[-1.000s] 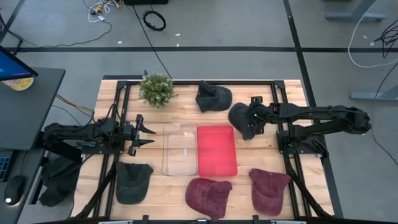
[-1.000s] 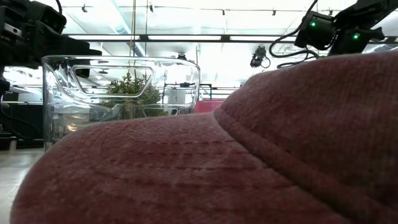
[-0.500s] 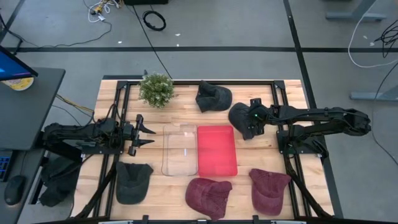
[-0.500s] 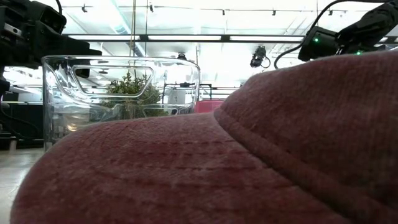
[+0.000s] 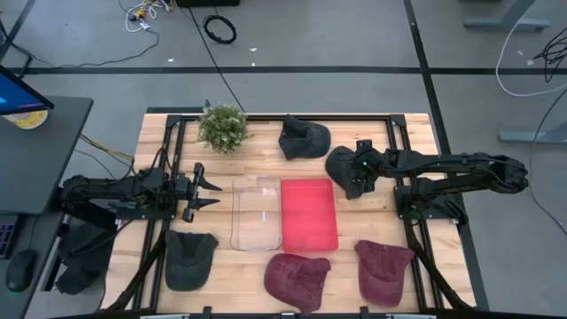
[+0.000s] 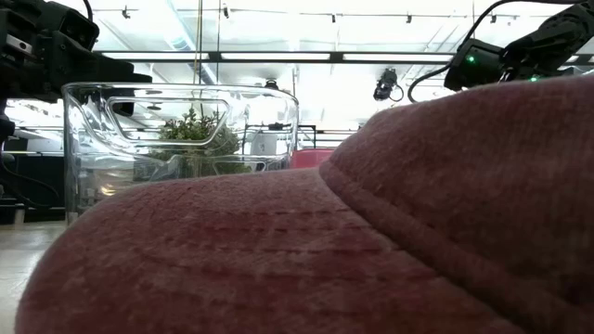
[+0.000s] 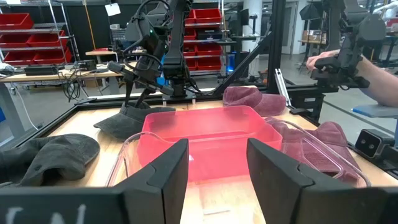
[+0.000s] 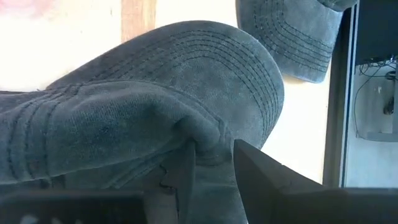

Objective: Pick & Place hat
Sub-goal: Put the top right black cap into the red bin

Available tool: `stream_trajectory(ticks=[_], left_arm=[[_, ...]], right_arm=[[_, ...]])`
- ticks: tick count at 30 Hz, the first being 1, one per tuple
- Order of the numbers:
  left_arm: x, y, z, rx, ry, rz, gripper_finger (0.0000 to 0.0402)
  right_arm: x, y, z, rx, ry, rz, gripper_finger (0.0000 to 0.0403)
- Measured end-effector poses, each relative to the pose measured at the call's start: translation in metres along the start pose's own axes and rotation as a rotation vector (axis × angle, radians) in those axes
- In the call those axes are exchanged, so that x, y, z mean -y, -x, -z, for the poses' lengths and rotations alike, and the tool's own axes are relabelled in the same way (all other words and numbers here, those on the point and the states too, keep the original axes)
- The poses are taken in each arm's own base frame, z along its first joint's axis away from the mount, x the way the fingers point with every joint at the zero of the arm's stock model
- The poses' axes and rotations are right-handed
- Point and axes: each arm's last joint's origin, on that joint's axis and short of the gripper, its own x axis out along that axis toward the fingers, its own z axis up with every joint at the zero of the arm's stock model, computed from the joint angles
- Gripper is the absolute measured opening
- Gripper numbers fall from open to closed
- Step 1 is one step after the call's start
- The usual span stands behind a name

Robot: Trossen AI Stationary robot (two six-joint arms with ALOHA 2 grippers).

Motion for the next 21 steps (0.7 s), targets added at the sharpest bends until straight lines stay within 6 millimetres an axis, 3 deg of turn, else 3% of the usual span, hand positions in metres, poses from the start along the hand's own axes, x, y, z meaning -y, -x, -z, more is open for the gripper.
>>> stream_trajectory(ticks=[10, 17, 21], left_arm=[[0.0, 0.0, 0.0, 0.0, 0.0, 0.0, 0.0167], [0.0, 0.0, 0.0, 0.0, 0.0, 0.0, 0.0167], [0.0, 0.0, 0.0, 0.0, 0.0, 0.0, 0.0167]], right_arm=[[0.0, -0.027, -0.004, -0.04, 0.019, -0.031, 0.0106], [0.002, -0.032, -0.002, -0.075, -0.039, -0.025, 0.0017], [0.008, -0.024, -0.01, -0.091, -0.102, -0.024, 0.0013]])
